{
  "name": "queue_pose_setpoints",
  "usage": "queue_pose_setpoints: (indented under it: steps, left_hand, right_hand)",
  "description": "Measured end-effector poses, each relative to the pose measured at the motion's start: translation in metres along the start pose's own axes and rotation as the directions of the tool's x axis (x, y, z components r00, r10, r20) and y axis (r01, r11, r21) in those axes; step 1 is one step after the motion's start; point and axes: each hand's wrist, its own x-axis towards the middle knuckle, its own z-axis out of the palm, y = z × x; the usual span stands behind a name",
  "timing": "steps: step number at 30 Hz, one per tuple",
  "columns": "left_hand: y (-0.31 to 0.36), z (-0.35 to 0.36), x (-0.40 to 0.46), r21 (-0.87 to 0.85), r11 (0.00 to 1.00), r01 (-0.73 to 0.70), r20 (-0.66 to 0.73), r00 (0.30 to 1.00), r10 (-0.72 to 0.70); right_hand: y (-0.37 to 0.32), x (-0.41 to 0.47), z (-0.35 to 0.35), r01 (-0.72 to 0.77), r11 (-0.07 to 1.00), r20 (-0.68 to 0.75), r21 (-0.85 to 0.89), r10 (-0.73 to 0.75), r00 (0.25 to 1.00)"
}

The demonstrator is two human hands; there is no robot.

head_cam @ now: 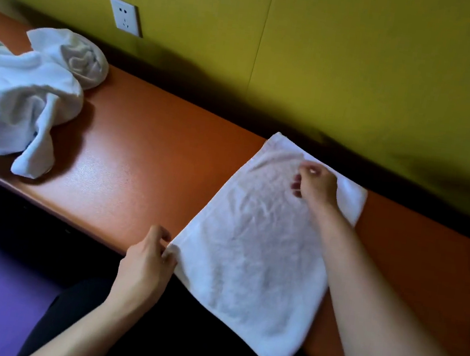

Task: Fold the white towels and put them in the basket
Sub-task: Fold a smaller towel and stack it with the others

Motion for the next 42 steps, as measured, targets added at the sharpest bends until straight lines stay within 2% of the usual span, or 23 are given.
queue_pose_setpoints:
  steps: [5,7,9,11,13,14,16,18,20,24,27,30,36,39,40,42]
  left_hand:
    - [0.003,0.008,0.002,0.119,0.992,0.048,0.041,0.998,-0.053]
    - [0.01,0.008,0.001,0.115,0.988,0.101,0.064,0.992,-0.109]
    - [0.014,0.007,0.002,0.094,0.982,0.162,0.087,0.982,-0.17]
    - [0.017,0.006,0.002,0.089,0.982,0.166,0.11,0.978,-0.176]
    - [0.02,0.004,-0.002,0.102,0.988,0.114,0.144,0.981,-0.128]
    - [0.021,0.004,-0.005,0.116,0.991,0.073,0.162,0.983,-0.091]
    - [0.022,0.003,-0.011,0.117,0.993,0.01,0.17,0.985,-0.03]
    - [0.021,0.0,-0.015,0.072,0.997,0.011,0.152,0.988,-0.022]
    - [0.019,-0.005,-0.022,-0.018,0.998,0.059,0.142,0.988,-0.056]
    - [0.012,-0.01,-0.052,-0.267,0.949,0.167,0.163,0.978,-0.127]
    - [0.013,-0.015,-0.087,-0.386,0.906,0.173,0.177,0.978,-0.111]
    - [0.014,-0.023,-0.123,-0.494,0.863,0.106,0.202,0.979,-0.005]
    - [0.006,-0.048,-0.17,-0.477,0.876,0.063,0.216,0.975,0.047]
    - [0.006,-0.057,-0.182,-0.498,0.867,0.01,0.284,0.947,0.152]
    - [0.006,-0.057,-0.183,-0.493,0.87,-0.021,0.269,0.947,0.176]
    - [0.007,-0.055,-0.178,-0.448,0.887,-0.115,0.176,0.961,0.214]
  right_hand:
    - [0.064,-0.089,-0.048,0.003,0.987,-0.078,-0.158,-0.016,0.997]
    - [0.084,-0.131,-0.067,-0.054,0.954,-0.12,-0.296,0.019,0.993]
    - [0.102,-0.171,-0.081,-0.169,0.87,-0.162,-0.462,0.105,0.981]
    - [0.114,-0.205,-0.088,-0.302,0.736,-0.19,-0.606,0.235,0.953]
    - [0.12,-0.23,-0.086,-0.382,0.621,-0.169,-0.684,0.374,0.912]
    - [0.121,-0.24,-0.083,-0.395,0.608,-0.14,-0.689,0.423,0.895]
    - [0.122,-0.254,-0.074,-0.372,0.66,-0.064,-0.653,0.441,0.895]
    - [0.122,-0.261,-0.071,-0.361,0.772,-0.034,-0.523,0.405,0.914]
    - [0.121,-0.265,-0.076,-0.357,0.858,-0.072,-0.369,0.357,0.931]
    - [0.114,-0.28,-0.101,-0.236,0.954,-0.186,-0.183,0.202,0.962]
    - [0.11,-0.294,-0.122,-0.137,0.984,-0.223,-0.113,0.109,0.969]
    - [0.112,-0.308,-0.136,-0.03,0.999,-0.197,-0.022,0.025,0.98]
    - [0.108,-0.343,-0.169,0.049,0.996,-0.182,0.079,-0.034,0.983]
    - [0.099,-0.357,-0.182,-0.008,0.964,-0.008,0.265,0.01,1.0]
    - [0.1,-0.357,-0.185,-0.008,0.963,0.028,0.27,0.0,1.0]
    - [0.103,-0.352,-0.189,0.052,0.984,0.017,0.169,-0.056,0.998]
